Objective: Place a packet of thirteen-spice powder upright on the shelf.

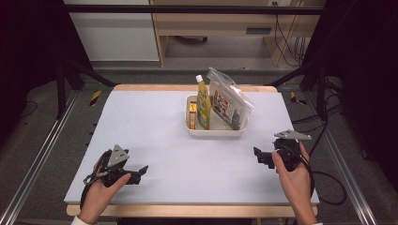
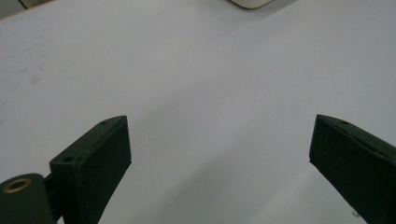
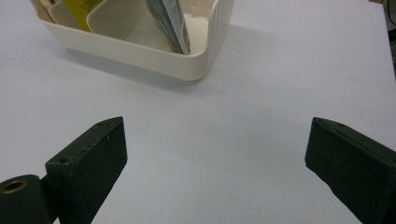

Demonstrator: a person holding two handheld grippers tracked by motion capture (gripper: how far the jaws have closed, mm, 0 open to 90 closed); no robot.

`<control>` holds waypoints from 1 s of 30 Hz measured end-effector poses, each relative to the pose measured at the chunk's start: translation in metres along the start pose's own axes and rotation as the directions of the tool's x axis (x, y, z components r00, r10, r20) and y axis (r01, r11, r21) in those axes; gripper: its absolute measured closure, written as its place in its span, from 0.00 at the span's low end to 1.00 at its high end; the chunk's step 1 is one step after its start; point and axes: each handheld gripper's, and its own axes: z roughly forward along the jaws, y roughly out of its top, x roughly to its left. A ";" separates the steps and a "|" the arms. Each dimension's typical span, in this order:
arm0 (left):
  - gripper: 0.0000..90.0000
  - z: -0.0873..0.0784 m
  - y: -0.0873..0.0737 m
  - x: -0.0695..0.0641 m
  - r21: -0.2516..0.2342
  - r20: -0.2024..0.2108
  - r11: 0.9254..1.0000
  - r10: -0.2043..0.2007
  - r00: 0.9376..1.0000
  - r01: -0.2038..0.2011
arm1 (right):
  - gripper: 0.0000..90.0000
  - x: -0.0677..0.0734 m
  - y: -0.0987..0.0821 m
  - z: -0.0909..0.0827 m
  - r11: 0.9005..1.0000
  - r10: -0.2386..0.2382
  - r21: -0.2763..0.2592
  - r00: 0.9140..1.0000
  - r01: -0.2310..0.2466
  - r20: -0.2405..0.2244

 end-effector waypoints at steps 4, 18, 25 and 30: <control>0.06 0.000 0.000 0.000 0.000 0.000 1.000 0.000 1.000 0.000 | 0.07 -0.003 -0.006 0.008 1.000 0.006 0.024 1.000 -0.006 -0.012; 0.06 0.001 0.000 0.000 0.005 0.001 1.000 0.001 1.000 -0.001 | 0.08 -0.009 -0.030 0.029 0.999 -0.034 0.041 0.999 0.035 -0.025; 0.06 0.001 0.000 0.000 0.005 0.000 1.000 0.003 1.000 -0.003 | 0.08 -0.011 -0.037 0.036 1.000 -0.024 0.013 0.999 0.024 -0.034; 0.06 0.001 -0.001 0.000 0.008 -0.001 1.000 0.004 1.000 -0.004 | 0.08 -0.011 -0.041 0.043 1.000 -0.002 0.003 0.999 0.002 -0.040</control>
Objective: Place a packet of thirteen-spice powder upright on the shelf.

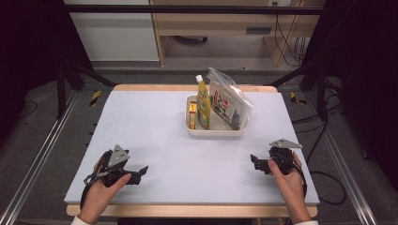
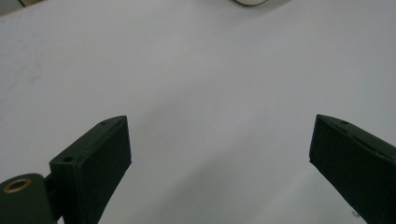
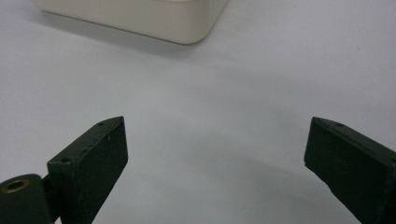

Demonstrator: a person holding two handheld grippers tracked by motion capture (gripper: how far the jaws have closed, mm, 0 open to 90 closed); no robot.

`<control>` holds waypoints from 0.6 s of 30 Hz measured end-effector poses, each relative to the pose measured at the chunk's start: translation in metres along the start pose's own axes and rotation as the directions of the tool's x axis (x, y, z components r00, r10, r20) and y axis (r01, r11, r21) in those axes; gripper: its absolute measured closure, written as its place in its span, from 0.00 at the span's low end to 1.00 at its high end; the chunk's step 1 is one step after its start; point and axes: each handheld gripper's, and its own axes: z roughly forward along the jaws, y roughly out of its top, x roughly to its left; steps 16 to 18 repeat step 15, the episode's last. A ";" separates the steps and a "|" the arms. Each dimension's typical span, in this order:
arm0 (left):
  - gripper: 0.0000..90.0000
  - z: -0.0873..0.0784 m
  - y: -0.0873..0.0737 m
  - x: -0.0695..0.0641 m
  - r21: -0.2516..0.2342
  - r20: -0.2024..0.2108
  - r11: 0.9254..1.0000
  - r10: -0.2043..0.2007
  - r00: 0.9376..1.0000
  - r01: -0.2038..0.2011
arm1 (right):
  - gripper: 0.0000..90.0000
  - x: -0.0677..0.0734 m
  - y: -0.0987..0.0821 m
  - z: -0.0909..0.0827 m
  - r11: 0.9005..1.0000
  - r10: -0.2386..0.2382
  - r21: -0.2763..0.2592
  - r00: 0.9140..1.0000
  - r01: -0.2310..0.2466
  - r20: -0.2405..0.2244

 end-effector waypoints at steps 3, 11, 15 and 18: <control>0.06 -0.001 0.000 0.001 -0.001 -0.004 1.000 0.000 1.000 0.000 | 0.08 -0.001 -0.003 0.005 1.000 0.013 -0.009 1.000 -0.013 0.005; 0.06 0.000 0.000 0.002 0.000 -0.007 1.000 -0.004 1.000 0.004 | 0.08 0.006 -0.011 0.012 0.999 -0.012 -0.045 1.000 0.013 0.025; 0.06 0.000 0.001 0.002 -0.004 -0.006 1.000 -0.005 1.000 0.005 | 0.07 0.009 -0.012 0.012 0.997 -0.027 -0.072 0.999 0.029 0.030; 0.06 0.000 0.001 0.002 -0.004 -0.006 1.000 -0.005 1.000 0.005 | 0.07 0.009 -0.012 0.012 0.997 -0.027 -0.072 0.999 0.029 0.030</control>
